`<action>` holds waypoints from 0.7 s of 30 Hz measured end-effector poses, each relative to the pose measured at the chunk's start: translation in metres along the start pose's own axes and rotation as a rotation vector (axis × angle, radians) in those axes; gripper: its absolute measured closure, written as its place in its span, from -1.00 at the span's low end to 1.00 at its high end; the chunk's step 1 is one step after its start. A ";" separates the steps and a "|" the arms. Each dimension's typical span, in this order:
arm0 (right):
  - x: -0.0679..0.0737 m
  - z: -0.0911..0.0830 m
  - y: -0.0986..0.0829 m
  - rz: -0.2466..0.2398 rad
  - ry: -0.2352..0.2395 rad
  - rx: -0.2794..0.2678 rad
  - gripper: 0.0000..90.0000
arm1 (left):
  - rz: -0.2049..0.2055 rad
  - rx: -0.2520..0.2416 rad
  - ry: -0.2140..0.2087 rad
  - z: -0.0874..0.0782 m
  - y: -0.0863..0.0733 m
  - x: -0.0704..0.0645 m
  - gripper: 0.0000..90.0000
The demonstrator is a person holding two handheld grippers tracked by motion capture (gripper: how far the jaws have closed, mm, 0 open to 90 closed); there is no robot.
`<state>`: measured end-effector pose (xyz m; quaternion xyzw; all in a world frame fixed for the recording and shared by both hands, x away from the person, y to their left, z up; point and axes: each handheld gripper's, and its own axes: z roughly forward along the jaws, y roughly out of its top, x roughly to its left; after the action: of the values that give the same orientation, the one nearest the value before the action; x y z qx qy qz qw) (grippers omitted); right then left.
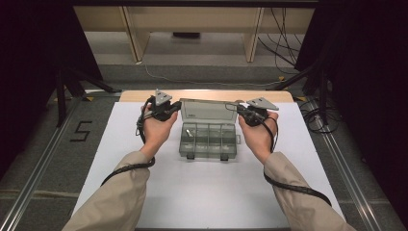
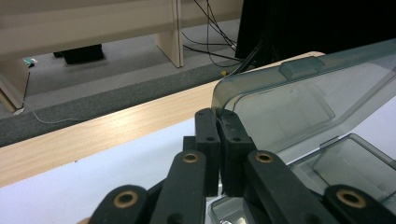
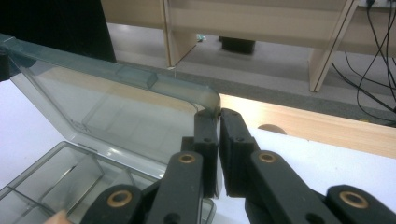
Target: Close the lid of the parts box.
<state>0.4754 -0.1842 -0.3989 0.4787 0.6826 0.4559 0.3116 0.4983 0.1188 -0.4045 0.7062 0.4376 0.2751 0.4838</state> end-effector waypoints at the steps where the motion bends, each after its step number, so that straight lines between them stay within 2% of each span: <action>1: 0.000 -0.001 -0.001 0.000 0.003 -0.004 0.92 | 0.003 0.001 -0.001 -0.001 0.000 0.000 0.95; 21: 0.003 -0.009 -0.008 -0.025 0.013 -0.011 0.92 | 0.027 -0.006 -0.004 -0.007 -0.006 -0.003 0.95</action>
<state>0.4638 -0.1851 -0.4027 0.4654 0.6879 0.4588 0.3157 0.4886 0.1201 -0.4076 0.7110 0.4262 0.2817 0.4831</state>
